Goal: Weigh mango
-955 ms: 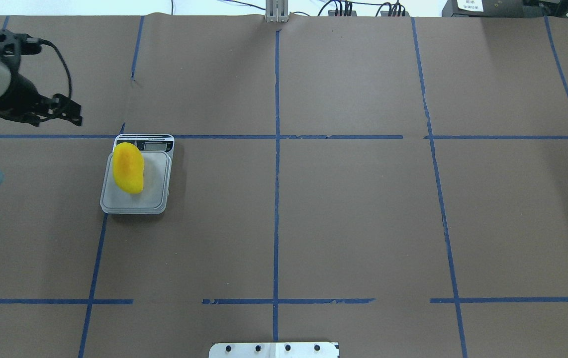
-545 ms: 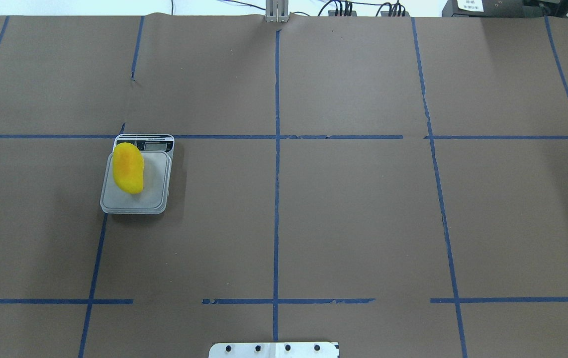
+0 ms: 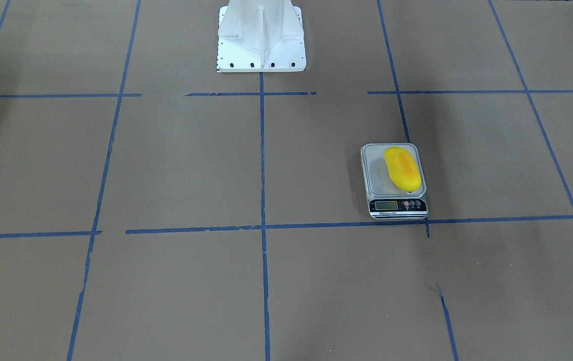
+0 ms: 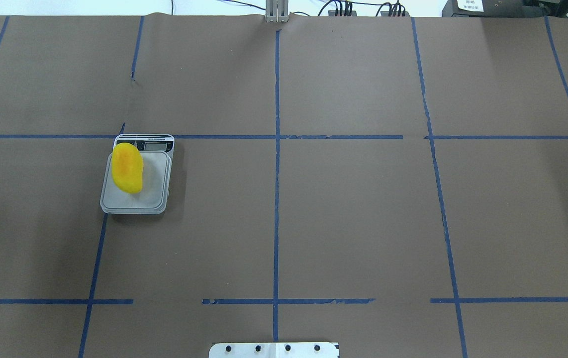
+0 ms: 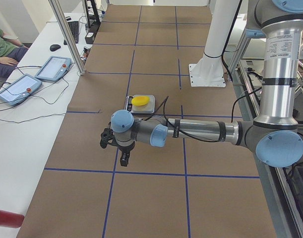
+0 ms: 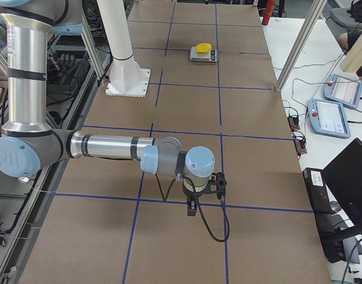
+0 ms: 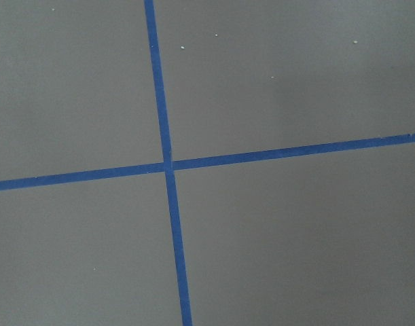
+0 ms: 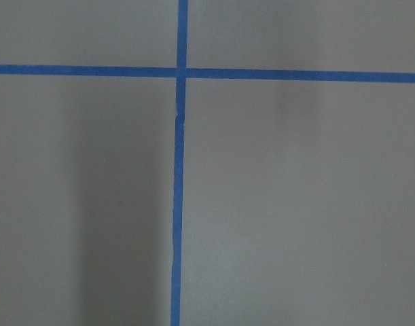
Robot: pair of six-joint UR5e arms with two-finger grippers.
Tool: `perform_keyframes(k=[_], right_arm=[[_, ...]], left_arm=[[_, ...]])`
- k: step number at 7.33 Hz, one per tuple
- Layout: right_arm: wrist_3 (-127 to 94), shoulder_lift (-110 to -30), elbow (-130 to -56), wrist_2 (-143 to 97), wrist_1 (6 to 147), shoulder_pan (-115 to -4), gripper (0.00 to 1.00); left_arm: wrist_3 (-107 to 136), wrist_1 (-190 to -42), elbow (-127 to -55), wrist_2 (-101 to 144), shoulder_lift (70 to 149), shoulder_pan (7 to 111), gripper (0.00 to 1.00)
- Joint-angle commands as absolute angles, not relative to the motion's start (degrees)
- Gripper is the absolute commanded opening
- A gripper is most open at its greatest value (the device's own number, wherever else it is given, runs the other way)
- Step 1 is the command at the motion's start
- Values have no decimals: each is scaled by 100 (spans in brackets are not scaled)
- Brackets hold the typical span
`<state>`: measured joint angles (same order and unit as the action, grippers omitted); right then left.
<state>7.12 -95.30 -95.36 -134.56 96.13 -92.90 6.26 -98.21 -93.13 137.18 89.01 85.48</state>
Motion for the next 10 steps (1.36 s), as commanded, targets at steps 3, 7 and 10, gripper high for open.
perform_keyframes(k=[3,7,10], right_arm=[[712,-9527,-9536,-13456,9607,-9290,100],[712,-9536,-9536,-13456,9615,-9290,100],[712,-9527,-9536,-13456,9606,-9290,100]], left_arm=[[-216,-9398,-9168,13702,8886,8964,100],[-237,-9167,-9167,13289,8859,8974,100],[-246,-9167,-9149,13289,8859,8974,100]])
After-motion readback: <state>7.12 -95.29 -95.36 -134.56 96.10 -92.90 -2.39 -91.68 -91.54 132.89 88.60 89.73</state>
